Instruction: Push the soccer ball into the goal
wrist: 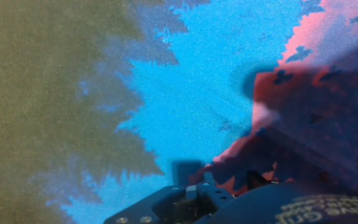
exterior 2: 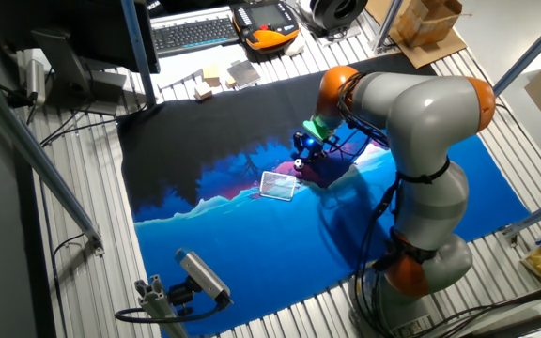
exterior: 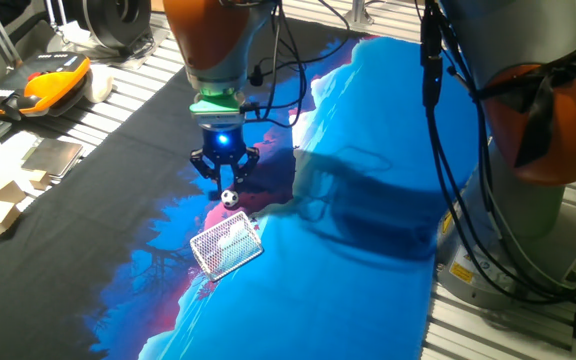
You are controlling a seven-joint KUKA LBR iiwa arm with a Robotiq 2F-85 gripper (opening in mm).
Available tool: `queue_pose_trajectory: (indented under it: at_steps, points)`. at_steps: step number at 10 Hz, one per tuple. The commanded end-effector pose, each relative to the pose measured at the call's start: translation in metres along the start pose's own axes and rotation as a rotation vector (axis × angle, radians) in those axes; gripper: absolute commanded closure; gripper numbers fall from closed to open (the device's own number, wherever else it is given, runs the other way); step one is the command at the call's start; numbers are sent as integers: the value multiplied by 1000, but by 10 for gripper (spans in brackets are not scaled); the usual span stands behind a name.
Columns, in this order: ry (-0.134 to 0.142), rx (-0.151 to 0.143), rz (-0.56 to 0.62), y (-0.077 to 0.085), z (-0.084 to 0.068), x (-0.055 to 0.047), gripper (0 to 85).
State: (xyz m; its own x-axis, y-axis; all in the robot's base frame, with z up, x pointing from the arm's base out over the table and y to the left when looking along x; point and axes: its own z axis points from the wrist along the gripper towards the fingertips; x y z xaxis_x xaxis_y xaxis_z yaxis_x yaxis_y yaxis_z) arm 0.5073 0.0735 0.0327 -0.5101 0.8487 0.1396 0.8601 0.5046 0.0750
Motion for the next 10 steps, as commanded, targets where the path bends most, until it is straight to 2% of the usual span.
queue_pose_trajectory:
  at_steps: [1,3,6,8,9,10]
  points:
    - [7,-10,9,3,2,3,510]
    - [13,-15,20,11,6,15,510]
    - [58,-35,-2,27,3,38,510]
    - [73,-2,-66,36,5,54,510]
    - [89,-9,-83,39,5,59,510]
    - [102,2,-123,43,5,62,510]
